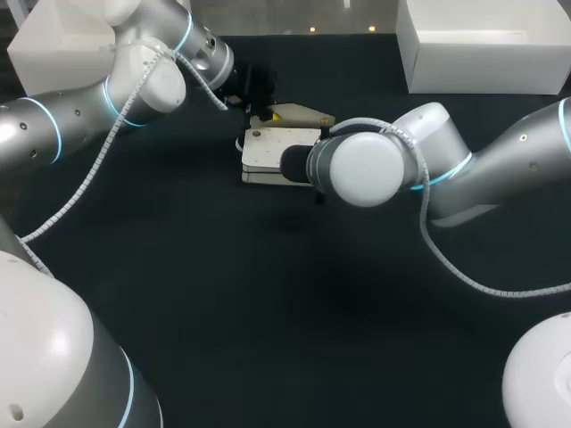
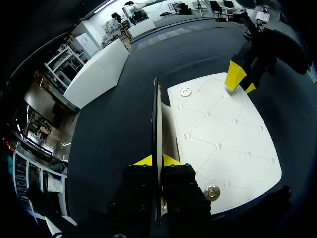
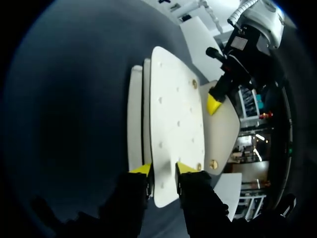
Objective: Pick up the bag, open it, inspect its contents, close it, and place it on the opposite side
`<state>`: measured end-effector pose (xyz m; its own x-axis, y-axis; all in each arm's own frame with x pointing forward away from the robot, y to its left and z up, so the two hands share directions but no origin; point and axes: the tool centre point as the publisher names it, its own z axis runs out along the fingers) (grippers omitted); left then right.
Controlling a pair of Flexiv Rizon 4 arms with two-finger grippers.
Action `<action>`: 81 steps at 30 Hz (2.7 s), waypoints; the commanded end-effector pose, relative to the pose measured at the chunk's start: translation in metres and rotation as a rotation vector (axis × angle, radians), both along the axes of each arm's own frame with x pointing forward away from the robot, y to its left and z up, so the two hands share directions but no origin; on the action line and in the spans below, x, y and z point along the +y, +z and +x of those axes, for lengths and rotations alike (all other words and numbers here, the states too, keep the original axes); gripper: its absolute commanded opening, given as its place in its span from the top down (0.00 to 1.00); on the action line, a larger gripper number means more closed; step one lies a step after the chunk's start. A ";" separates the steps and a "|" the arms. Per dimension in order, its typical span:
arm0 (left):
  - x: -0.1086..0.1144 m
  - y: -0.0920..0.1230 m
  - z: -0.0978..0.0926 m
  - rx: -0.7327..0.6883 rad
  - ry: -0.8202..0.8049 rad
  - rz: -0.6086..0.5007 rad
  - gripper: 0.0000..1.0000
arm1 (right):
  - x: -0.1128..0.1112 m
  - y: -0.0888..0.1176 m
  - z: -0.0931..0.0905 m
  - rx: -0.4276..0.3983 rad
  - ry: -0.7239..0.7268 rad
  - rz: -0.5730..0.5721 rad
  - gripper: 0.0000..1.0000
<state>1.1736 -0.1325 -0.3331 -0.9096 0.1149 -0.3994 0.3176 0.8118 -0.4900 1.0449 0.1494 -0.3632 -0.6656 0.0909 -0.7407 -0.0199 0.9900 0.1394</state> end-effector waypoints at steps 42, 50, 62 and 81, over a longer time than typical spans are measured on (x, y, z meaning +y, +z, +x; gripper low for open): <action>0.005 -0.004 -0.041 -0.203 -0.042 -0.073 1.00 | 0.002 -0.002 0.005 -0.013 -0.005 0.012 1.00; 0.006 -0.015 -0.046 -0.220 -0.056 -0.084 1.00 | 0.002 -0.002 0.005 -0.013 -0.005 0.012 1.00; 0.006 0.009 -0.039 -0.202 -0.039 -0.097 0.56 | 0.002 -0.002 0.005 -0.013 -0.005 0.012 1.00; 0.002 0.023 -0.026 -0.159 -0.031 -0.102 1.00 | 0.002 -0.002 0.005 -0.013 -0.005 0.012 1.00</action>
<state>1.1456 -0.1293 -0.3110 -0.8299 0.0925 -0.5501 0.4221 0.7489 -0.5109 1.0490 0.1512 -0.3637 -0.6565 0.1026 -0.7473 -0.0157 0.9886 0.1496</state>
